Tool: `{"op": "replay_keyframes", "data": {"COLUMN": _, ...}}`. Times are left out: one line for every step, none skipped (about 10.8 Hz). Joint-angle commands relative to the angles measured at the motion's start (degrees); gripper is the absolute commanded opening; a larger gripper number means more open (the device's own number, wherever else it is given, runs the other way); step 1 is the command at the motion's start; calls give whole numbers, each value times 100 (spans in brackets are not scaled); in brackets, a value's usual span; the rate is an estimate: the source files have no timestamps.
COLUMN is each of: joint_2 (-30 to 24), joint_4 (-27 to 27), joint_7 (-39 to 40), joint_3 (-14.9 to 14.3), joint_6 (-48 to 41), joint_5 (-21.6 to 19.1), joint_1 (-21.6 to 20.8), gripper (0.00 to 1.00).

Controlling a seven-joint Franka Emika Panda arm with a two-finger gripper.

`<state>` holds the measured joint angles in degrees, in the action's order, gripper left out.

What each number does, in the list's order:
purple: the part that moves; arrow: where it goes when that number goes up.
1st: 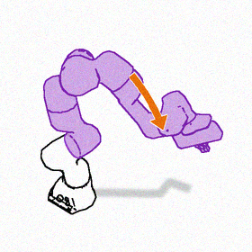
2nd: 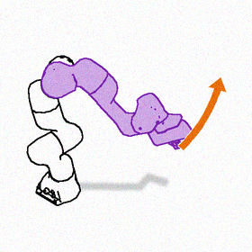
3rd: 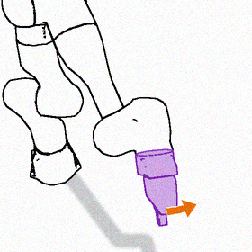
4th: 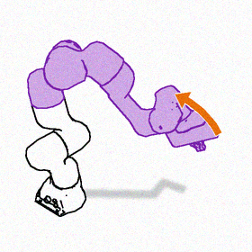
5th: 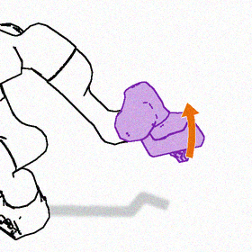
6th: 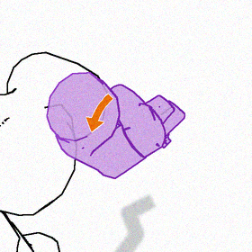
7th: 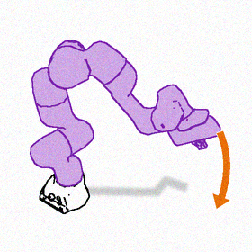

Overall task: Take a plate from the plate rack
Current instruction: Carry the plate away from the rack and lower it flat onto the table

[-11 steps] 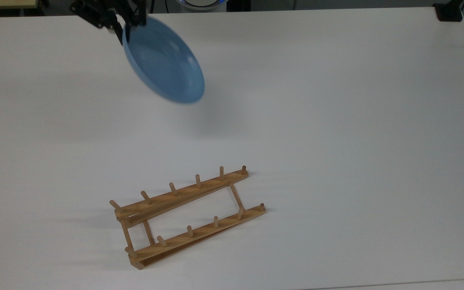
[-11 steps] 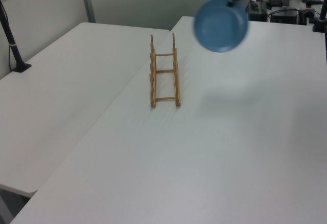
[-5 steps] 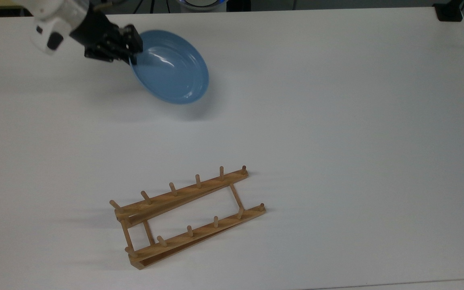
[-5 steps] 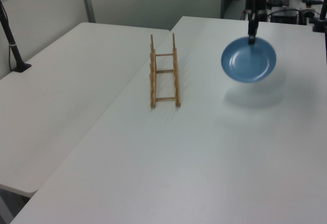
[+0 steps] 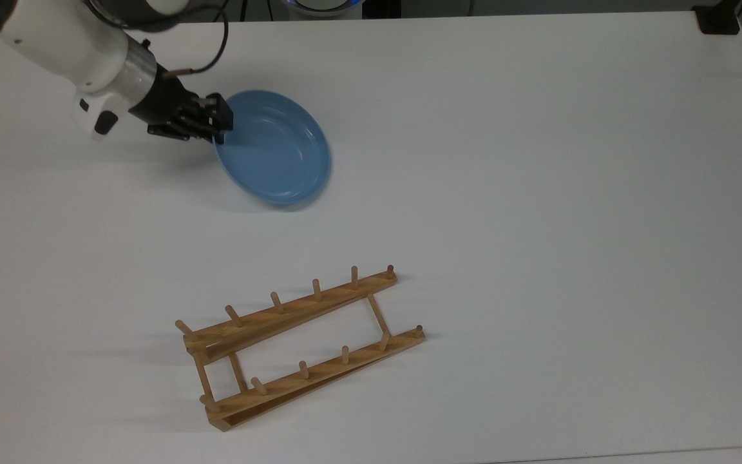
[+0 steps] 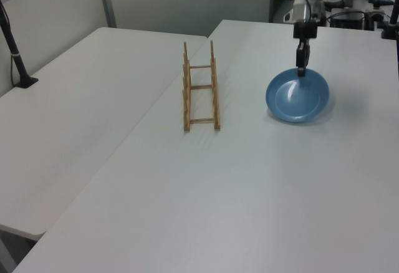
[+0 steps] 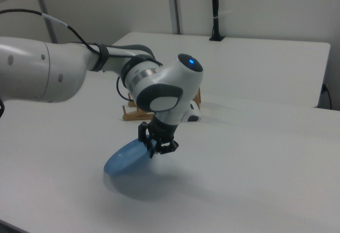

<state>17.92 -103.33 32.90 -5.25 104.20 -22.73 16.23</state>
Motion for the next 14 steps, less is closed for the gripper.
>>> {"op": "replay_keyframes", "data": {"joint_2": 9, "joint_4": -469, "joint_7": 182, "joint_3": -29, "joint_6": 653, "joint_5": -91, "joint_1": -85, "gripper": 0}}
{"op": "replay_keyframes", "data": {"joint_2": 89, "joint_4": -504, "joint_7": 191, "joint_3": -29, "joint_6": 732, "joint_5": -56, "joint_1": -85, "gripper": 0}}
{"op": "replay_keyframes", "data": {"joint_2": 142, "joint_4": -504, "joint_7": 191, "joint_3": -29, "joint_6": 777, "joint_5": -21, "joint_1": -77, "gripper": 12}}
{"op": "replay_keyframes", "data": {"joint_2": 133, "joint_4": -487, "joint_7": 182, "joint_3": -29, "joint_6": 777, "joint_5": 14, "joint_1": -68, "gripper": 29}}
{"op": "replay_keyframes", "data": {"joint_2": 125, "joint_4": -426, "joint_7": 182, "joint_3": -29, "joint_6": 690, "joint_5": 15, "joint_1": -16, "gripper": 99}}
{"op": "replay_keyframes", "data": {"joint_2": 46, "joint_4": -417, "joint_7": 95, "joint_3": -29, "joint_6": 681, "joint_5": 6, "joint_1": 11, "gripper": 100}}
{"op": "replay_keyframes", "data": {"joint_2": -68, "joint_4": -338, "joint_7": 94, "joint_3": -29, "joint_6": 593, "joint_5": 6, "joint_1": 11, "gripper": 100}}
{"op": "replay_keyframes", "data": {"joint_2": -225, "joint_4": -242, "joint_7": 85, "joint_3": -29, "joint_6": 340, "joint_5": -3, "joint_1": 11, "gripper": 100}}
{"op": "replay_keyframes", "data": {"joint_2": -488, "joint_4": -110, "joint_7": 24, "joint_3": -29, "joint_6": 68, "joint_5": -3, "joint_1": 3, "gripper": 100}}
{"op": "replay_keyframes", "data": {"joint_2": -821, "joint_4": 22, "joint_7": -281, "joint_3": -29, "joint_6": -135, "joint_5": 23, "joint_1": -41, "gripper": 100}}
{"op": "replay_keyframes", "data": {"joint_2": -1112, "joint_4": 136, "joint_7": -623, "joint_3": -29, "joint_6": -328, "joint_5": 32, "joint_1": -50, "gripper": 100}}
{"op": "replay_keyframes", "data": {"joint_2": -1358, "joint_4": 320, "joint_7": -949, "joint_3": -3, "joint_6": -574, "joint_5": 32, "joint_1": -137, "gripper": 100}}
{"op": "replay_keyframes", "data": {"joint_2": -1544, "joint_4": 531, "joint_7": -1448, "joint_3": -3, "joint_6": -855, "joint_5": 50, "joint_1": -277, "gripper": 100}}
{"op": "replay_keyframes", "data": {"joint_2": -1702, "joint_4": 655, "joint_7": -2010, "joint_3": -3, "joint_6": -1084, "joint_5": 59, "joint_1": -392, "gripper": 100}}
